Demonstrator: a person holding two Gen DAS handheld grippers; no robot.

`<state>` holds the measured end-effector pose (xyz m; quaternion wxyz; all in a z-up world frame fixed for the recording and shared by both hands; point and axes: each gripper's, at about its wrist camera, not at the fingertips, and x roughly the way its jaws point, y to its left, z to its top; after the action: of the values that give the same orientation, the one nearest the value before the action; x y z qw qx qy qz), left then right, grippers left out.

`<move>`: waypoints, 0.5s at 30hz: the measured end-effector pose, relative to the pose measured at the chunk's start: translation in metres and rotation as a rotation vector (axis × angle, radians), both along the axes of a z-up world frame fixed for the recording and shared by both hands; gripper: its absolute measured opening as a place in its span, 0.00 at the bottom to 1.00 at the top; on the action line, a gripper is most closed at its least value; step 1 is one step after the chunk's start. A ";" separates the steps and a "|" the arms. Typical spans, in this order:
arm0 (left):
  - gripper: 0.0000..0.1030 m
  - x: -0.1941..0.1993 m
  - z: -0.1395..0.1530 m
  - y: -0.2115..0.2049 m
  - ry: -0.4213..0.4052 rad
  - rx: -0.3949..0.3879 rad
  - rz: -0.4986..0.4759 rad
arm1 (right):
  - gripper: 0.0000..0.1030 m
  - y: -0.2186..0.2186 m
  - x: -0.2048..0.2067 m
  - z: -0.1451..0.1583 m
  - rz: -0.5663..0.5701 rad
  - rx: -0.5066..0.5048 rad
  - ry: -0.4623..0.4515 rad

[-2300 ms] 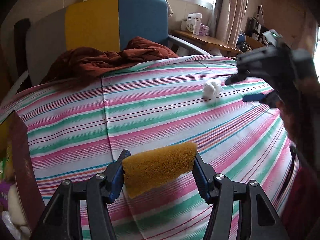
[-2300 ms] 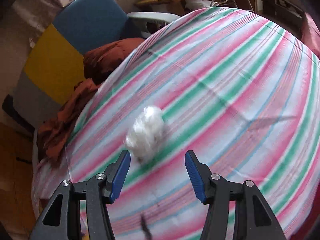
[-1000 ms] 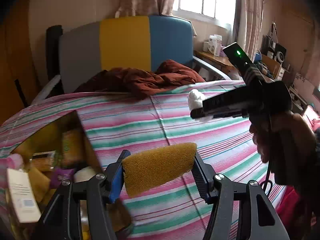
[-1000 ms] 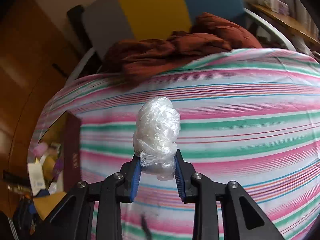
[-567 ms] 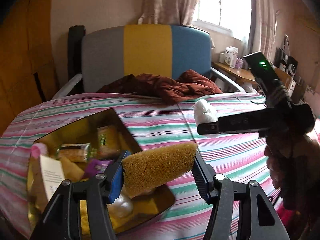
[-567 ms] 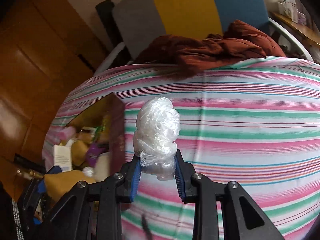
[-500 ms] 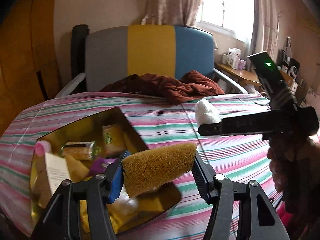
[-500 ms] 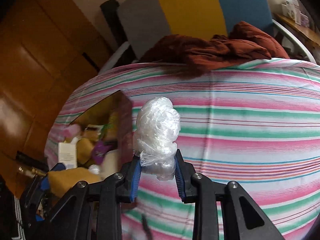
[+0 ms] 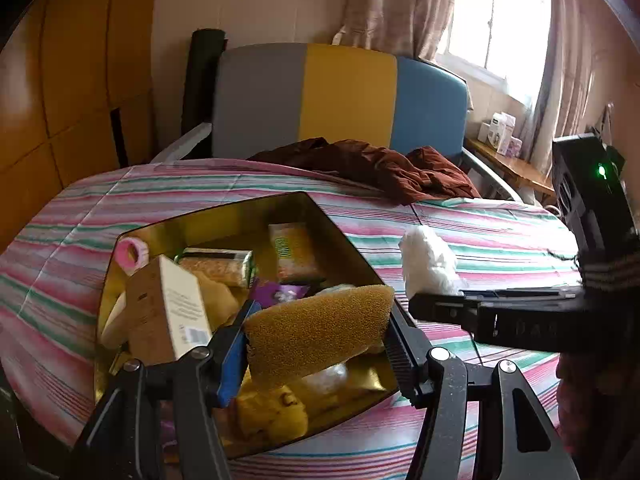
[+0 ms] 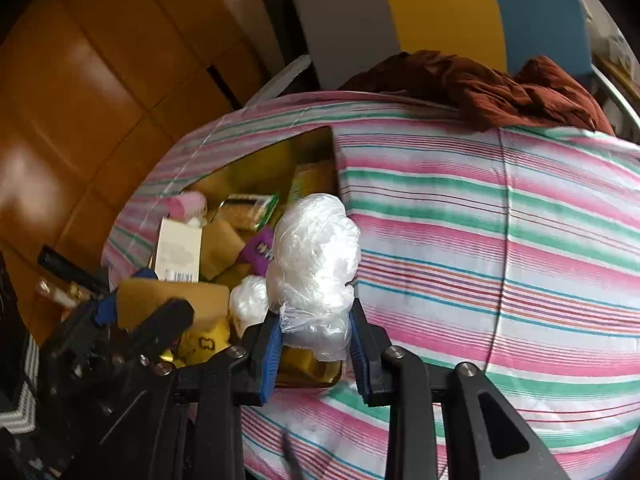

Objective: Organize objects
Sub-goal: 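Carry the sponge and plastic bundle to the gold tray and release both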

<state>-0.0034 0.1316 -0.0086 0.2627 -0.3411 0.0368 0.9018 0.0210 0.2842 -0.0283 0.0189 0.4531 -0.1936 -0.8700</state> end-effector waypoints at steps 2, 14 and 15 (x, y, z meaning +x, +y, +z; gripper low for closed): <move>0.59 -0.002 0.002 -0.012 -0.006 0.018 0.020 | 0.29 -0.006 -0.001 0.000 0.015 0.015 0.000; 0.59 -0.020 0.009 -0.058 -0.022 0.064 0.138 | 0.29 -0.030 -0.047 0.013 0.083 0.071 0.025; 0.59 -0.023 0.009 -0.057 -0.022 0.066 0.139 | 0.29 -0.031 -0.050 0.013 0.089 0.071 0.025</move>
<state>-0.0265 0.0742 0.0008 0.2107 -0.3441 -0.0196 0.9148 -0.0286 0.2532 -0.0152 0.0441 0.4506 -0.1420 -0.8803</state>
